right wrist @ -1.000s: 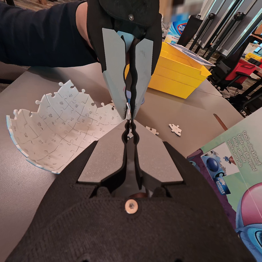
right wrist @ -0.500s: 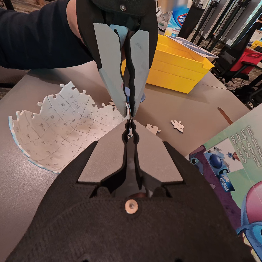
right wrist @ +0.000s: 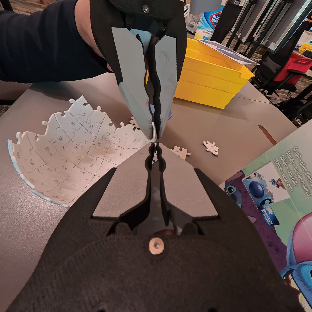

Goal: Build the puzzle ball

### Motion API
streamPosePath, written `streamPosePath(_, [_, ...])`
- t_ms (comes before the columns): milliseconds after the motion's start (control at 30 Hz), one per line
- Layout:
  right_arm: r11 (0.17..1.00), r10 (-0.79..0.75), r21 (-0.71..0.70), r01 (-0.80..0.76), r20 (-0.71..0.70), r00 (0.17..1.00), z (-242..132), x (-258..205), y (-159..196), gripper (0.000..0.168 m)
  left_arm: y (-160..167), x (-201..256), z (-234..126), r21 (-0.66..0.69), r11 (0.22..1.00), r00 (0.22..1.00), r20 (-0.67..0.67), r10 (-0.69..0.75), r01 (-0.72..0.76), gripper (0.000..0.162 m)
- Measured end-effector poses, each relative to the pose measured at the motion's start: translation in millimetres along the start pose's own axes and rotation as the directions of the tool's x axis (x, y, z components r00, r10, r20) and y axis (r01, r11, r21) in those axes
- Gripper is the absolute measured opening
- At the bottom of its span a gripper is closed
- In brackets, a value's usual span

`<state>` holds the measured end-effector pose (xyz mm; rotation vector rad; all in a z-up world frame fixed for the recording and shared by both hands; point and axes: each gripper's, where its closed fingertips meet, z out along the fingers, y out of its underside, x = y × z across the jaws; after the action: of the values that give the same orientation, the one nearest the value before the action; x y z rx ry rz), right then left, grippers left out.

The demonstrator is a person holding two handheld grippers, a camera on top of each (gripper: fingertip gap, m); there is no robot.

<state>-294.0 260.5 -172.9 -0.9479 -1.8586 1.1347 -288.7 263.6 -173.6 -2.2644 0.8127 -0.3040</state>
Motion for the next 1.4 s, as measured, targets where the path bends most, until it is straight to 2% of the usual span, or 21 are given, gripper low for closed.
streamPosePath(600, [1.000,-0.019,0.017,0.019,0.018,1.000,-1.5,-2.5,-0.2,0.000,0.3,1.4,-0.7,-0.013,0.993,0.991,0.071,0.117,-0.116,0.000])
streamPosePath(733, [0.999,0.014,0.033,-0.016,0.041,0.999,-3.3,-1.9,-0.3,0.005,-0.2,2.8,-2.1,-0.010,0.992,0.989,0.074,0.127,-0.126,0.000])
streamPosePath(1233, [0.998,-0.063,0.005,0.063,0.028,0.998,4.1,-5.1,-1.1,0.000,-0.5,4.4,-4.1,-0.007,0.990,0.987,0.073,0.141,-0.141,0.000])
streamPosePath(1400, [0.999,-0.036,0.003,0.036,0.052,0.998,3.1,-5.6,-2.4,0.000,-1.2,6.5,-5.5,-0.007,0.988,0.985,0.075,0.154,-0.154,0.002])
